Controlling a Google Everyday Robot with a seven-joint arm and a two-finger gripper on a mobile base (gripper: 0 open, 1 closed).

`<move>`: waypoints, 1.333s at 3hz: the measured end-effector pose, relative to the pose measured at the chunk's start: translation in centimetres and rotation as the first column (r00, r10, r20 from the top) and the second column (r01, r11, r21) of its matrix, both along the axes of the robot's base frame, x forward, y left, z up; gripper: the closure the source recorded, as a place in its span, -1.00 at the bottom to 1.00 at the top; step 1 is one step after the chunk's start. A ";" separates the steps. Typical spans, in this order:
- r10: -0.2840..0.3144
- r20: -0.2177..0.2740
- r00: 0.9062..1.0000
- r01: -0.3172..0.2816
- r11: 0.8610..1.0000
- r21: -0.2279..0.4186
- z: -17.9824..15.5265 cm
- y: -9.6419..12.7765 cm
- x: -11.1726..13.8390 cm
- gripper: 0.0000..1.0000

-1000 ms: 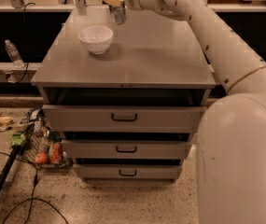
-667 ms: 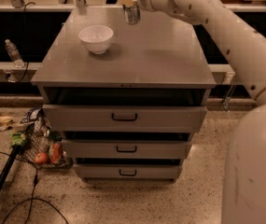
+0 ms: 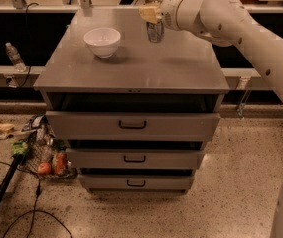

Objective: Pick redbull can from white bowl and place on counter

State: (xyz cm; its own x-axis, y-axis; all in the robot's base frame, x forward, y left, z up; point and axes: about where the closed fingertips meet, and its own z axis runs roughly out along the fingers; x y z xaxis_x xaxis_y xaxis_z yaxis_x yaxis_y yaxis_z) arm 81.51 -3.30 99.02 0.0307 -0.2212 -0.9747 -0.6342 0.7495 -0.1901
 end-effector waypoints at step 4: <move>0.052 -0.056 0.997 -0.050 0.998 0.042 -6.5 -1.6 -0.5 0.19</move>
Offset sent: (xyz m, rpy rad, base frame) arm -0.0044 -0.0207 -0.0454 0.0840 0.0272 0.0771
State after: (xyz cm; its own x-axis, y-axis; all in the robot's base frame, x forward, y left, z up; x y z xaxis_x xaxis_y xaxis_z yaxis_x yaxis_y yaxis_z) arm 80.97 -4.91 92.53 -0.0153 -0.1806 -0.9834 -0.6807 0.7223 -0.1221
